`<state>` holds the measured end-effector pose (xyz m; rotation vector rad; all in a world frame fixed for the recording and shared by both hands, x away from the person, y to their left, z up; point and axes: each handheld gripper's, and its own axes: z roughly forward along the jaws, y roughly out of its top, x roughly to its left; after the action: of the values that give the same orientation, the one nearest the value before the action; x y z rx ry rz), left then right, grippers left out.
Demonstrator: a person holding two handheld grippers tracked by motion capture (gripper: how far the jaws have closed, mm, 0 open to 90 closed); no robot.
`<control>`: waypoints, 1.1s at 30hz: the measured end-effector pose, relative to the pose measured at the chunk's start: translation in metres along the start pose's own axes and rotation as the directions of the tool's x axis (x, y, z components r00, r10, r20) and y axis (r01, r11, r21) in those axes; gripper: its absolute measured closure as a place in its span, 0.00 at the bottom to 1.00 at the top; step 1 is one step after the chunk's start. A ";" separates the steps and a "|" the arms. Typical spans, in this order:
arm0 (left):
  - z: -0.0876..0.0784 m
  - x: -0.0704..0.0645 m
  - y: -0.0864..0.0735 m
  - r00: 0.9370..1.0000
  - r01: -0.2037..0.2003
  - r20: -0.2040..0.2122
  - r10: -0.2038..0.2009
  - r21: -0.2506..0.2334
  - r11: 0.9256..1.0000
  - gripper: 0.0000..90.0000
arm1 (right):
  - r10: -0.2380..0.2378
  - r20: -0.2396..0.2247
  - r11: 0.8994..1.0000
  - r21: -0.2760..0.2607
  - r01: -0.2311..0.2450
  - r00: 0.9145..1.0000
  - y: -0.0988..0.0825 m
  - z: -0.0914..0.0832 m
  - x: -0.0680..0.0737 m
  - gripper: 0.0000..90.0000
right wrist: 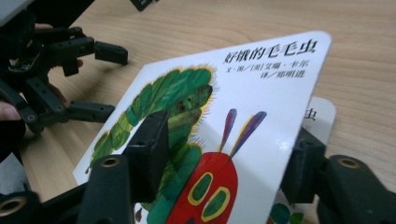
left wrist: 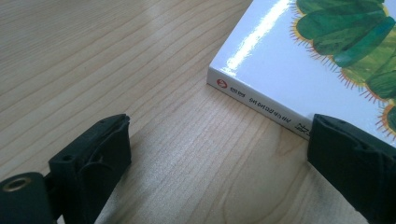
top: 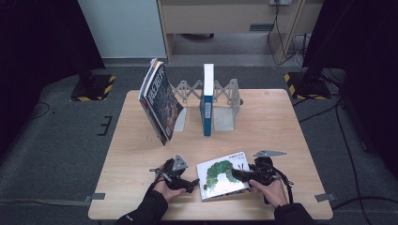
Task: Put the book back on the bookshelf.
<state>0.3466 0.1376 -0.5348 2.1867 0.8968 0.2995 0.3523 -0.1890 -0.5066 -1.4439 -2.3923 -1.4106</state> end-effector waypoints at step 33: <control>-0.002 -0.020 0.010 0.964 0.184 0.207 -0.169 -0.054 0.982 0.18 | 0.084 -0.182 0.996 -0.005 -0.086 0.980 0.013 -0.007 -0.002 0.86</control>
<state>0.3365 0.1199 -0.5250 2.0121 0.9431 0.0219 0.3593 -0.1929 -0.4946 -1.3381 -2.1895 -1.4708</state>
